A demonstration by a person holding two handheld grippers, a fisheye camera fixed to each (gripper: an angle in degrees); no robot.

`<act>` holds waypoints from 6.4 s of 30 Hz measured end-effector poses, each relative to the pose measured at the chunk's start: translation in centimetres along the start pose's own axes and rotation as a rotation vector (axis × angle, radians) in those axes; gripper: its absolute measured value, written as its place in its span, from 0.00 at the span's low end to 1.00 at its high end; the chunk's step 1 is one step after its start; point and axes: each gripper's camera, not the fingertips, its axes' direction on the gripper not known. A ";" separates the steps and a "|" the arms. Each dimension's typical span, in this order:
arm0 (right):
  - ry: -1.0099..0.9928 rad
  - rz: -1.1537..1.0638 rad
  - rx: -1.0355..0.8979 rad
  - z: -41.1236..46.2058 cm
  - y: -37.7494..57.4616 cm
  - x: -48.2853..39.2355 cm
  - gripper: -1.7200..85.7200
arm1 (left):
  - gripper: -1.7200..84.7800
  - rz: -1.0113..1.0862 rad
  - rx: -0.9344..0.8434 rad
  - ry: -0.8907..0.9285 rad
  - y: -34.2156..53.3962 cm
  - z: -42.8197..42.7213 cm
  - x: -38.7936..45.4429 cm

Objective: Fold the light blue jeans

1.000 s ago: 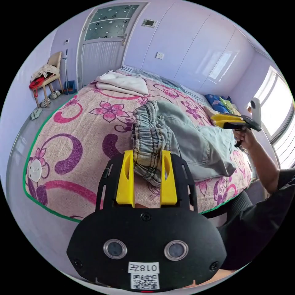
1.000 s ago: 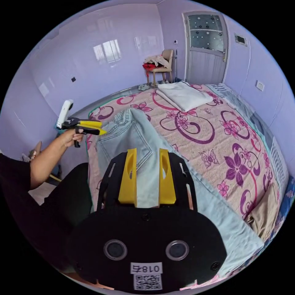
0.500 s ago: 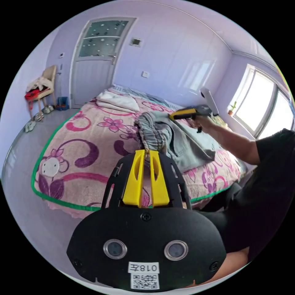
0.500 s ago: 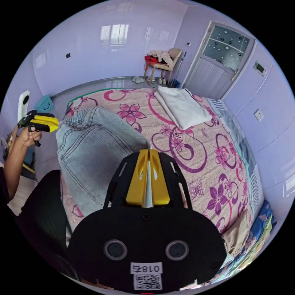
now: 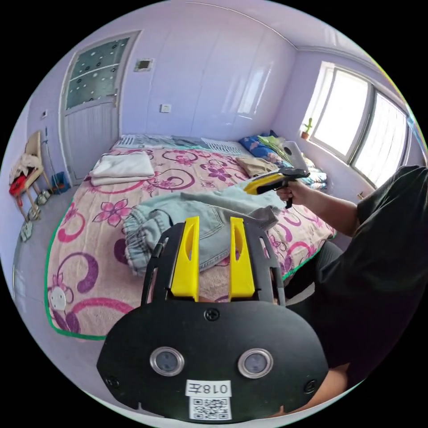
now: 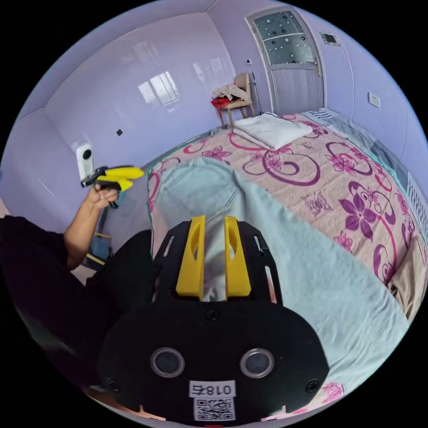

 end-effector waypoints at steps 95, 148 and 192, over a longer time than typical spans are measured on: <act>0.584 1.265 0.387 -71.9 40.4 31.2 0.12 | 0.09 -0.182 -0.417 0.241 -27.1 20.9 25.8; -0.017 1.408 0.747 -72.0 51.2 32.0 0.14 | 0.09 -0.137 -0.328 0.377 -30.2 20.0 30.7; 0.062 0.687 0.710 -56.2 28.7 19.9 0.03 | 0.09 -0.611 0.182 0.510 -36.9 35.3 27.2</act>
